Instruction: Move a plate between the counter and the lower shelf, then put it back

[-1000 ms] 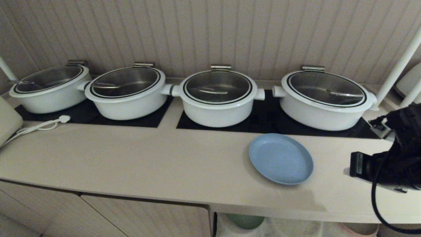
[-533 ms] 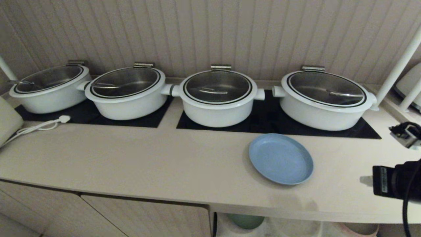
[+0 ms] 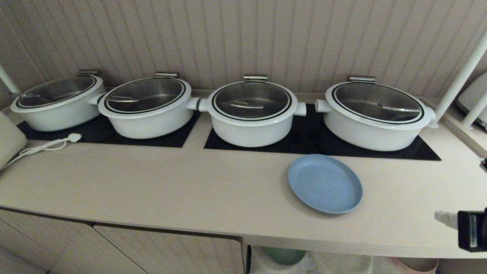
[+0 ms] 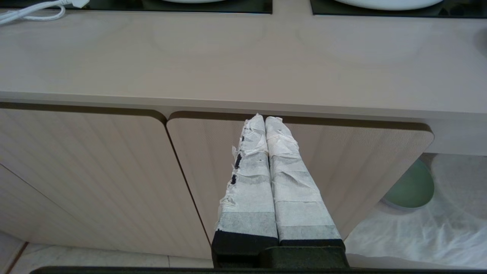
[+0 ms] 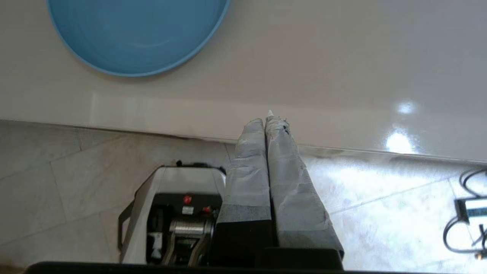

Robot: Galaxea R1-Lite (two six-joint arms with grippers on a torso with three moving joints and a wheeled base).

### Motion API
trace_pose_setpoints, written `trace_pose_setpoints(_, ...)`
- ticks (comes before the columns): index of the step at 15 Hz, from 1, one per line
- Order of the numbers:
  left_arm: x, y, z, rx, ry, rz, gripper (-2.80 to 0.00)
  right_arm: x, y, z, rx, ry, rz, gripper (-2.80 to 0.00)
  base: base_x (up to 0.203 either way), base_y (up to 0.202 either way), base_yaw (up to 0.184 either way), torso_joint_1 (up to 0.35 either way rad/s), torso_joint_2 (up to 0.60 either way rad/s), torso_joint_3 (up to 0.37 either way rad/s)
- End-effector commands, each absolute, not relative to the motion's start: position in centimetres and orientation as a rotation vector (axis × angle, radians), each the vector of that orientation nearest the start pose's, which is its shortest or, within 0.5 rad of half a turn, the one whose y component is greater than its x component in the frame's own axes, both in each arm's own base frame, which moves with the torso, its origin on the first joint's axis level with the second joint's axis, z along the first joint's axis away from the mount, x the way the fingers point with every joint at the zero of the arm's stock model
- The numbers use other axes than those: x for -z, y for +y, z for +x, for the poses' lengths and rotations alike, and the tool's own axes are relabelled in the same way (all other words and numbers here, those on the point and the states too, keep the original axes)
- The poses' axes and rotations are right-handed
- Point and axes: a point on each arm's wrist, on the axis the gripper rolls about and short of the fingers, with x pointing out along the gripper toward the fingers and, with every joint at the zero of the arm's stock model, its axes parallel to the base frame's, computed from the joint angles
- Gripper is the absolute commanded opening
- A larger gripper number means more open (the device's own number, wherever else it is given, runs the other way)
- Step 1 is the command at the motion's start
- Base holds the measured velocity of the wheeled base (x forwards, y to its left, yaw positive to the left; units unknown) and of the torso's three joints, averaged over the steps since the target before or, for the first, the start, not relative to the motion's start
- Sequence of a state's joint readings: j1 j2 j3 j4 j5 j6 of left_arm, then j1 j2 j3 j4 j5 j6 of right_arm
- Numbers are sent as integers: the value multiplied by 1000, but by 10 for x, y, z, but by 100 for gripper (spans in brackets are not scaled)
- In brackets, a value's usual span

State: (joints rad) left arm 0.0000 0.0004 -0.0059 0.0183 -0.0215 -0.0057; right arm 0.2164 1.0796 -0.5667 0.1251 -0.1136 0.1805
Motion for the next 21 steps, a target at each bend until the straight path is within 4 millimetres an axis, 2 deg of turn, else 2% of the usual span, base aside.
trace_pose_setpoints(1,-75,0,-23,21,12,-6,-280,-168,21,109,-40,606,41,-280,0,0,0,0,0,0)
trace_pose_setpoints(6,-75,0,-23,21,12,-6,-280,-130,11,71,-22,583,-23,-280,0,0,0,0,0,0)
trace_pose_setpoints(11,-75,0,-23,21,12,-6,-280,-97,2,32,-7,489,-39,-280,0,0,0,0,0,0)
trace_pose_setpoints(16,-75,0,-23,21,12,-6,-280,-82,-1,3,-58,302,-29,-280,0,0,0,0,0,0)
trace_pose_setpoints(21,-75,0,-23,21,12,-6,-280,-79,-1,-1,-37,270,-46,-280,0,0,0,0,0,0)
